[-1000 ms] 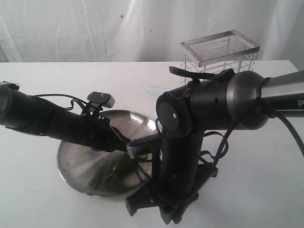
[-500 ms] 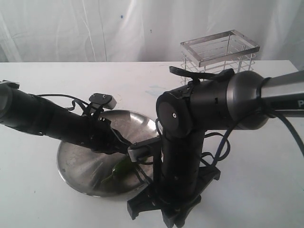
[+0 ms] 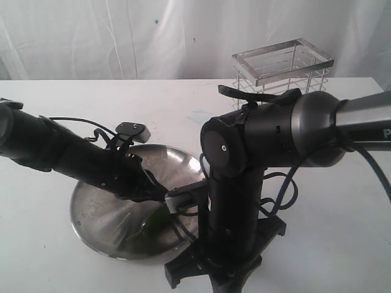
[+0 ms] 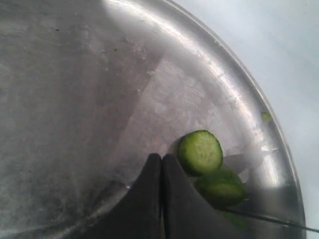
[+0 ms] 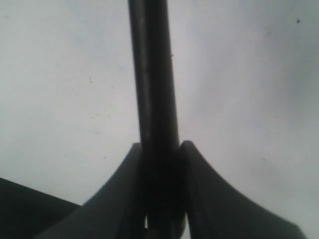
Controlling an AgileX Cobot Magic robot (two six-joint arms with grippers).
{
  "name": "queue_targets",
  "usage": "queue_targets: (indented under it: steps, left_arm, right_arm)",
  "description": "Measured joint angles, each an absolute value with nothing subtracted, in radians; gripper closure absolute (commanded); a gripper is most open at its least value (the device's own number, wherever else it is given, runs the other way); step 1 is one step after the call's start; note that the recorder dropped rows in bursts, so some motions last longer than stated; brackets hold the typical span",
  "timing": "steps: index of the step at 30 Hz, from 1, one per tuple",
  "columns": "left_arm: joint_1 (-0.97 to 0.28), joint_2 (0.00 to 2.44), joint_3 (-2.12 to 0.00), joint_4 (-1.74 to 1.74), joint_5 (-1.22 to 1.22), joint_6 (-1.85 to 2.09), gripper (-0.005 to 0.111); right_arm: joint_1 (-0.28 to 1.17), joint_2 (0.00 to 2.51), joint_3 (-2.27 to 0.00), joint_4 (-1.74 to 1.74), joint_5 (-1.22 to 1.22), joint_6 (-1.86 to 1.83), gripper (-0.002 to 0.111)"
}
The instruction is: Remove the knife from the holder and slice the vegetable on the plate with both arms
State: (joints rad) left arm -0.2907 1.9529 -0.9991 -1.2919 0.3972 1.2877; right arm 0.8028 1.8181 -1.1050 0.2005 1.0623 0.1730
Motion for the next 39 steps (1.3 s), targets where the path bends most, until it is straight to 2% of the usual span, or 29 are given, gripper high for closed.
queue_targets:
  steps: [9,17,39]
  left_arm:
    - [-0.292,1.946,-1.022,-1.210,0.455,1.231,0.107]
    - [-0.295,1.820,-1.066,-1.189,0.505,1.212,0.107]
    - [-0.300,1.812,-0.958,-1.249,0.547,1.208,0.107]
  right_arm:
    - [0.803,1.813,-1.105,0.201,1.143,0.157,0.108]
    - [0.803,1.813,-1.105,0.148,1.146,0.175,0.108]
    - [0.803,1.813,-1.105,0.148,1.123,0.175,0.108]
